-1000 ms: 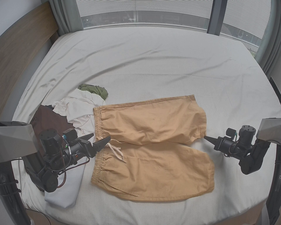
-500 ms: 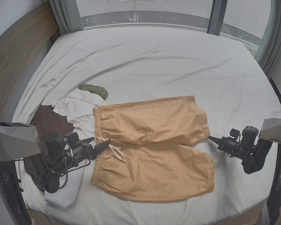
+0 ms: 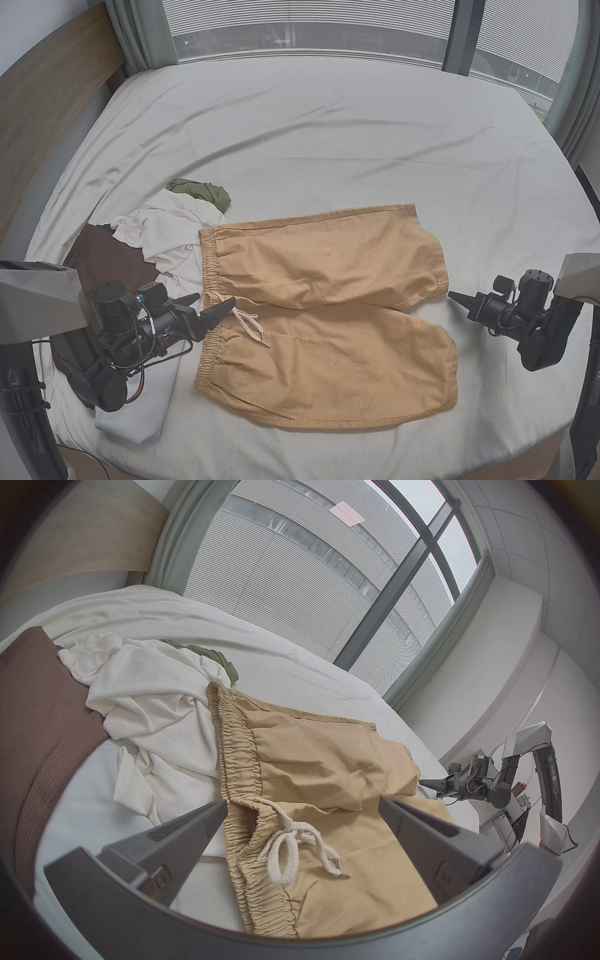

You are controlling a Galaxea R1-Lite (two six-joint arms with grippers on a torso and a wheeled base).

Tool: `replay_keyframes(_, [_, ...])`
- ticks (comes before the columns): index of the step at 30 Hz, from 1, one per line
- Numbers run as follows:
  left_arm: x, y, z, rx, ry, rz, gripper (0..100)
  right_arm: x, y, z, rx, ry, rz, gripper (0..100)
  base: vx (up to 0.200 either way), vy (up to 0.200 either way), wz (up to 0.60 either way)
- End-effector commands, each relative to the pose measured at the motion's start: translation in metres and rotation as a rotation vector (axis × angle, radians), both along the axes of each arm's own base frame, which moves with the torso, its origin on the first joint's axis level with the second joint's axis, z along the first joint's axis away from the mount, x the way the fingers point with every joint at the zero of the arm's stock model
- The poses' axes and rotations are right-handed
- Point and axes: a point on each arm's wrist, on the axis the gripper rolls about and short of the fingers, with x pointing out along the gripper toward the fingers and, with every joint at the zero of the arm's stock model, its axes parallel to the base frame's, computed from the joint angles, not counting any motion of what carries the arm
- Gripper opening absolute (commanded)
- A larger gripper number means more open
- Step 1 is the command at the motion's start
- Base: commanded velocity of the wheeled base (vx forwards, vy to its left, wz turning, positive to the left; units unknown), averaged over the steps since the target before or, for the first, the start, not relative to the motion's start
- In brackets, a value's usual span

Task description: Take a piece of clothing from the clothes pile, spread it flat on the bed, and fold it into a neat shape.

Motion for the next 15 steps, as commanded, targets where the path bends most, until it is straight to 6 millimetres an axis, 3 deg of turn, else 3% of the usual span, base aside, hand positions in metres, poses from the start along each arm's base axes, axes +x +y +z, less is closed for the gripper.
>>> replay_keyframes(1, [0.0, 0.0, 0.0, -0.001, -0.002, 0.0, 100, -0.002, 0.0, 0.001, -0.018, -0.009, 0.003, 100, 0.0, 0.0, 0.0])
replay_keyframes(8, [-0.001, -0.002, 0.0, -0.001, -0.002, -0.006, 100, -0.017, 0.013, 0.01, -0.041, -0.016, 0.047, 100, 0.0, 0.0, 0.0])
replay_keyframes(15, [-0.011, 0.0, -0.004, 0.006, 0.039, -0.015, 100, -0.034, 0.03, 0.0, -0.106, 0.03, 0.123, 100, 0.0, 0.0, 0.0])
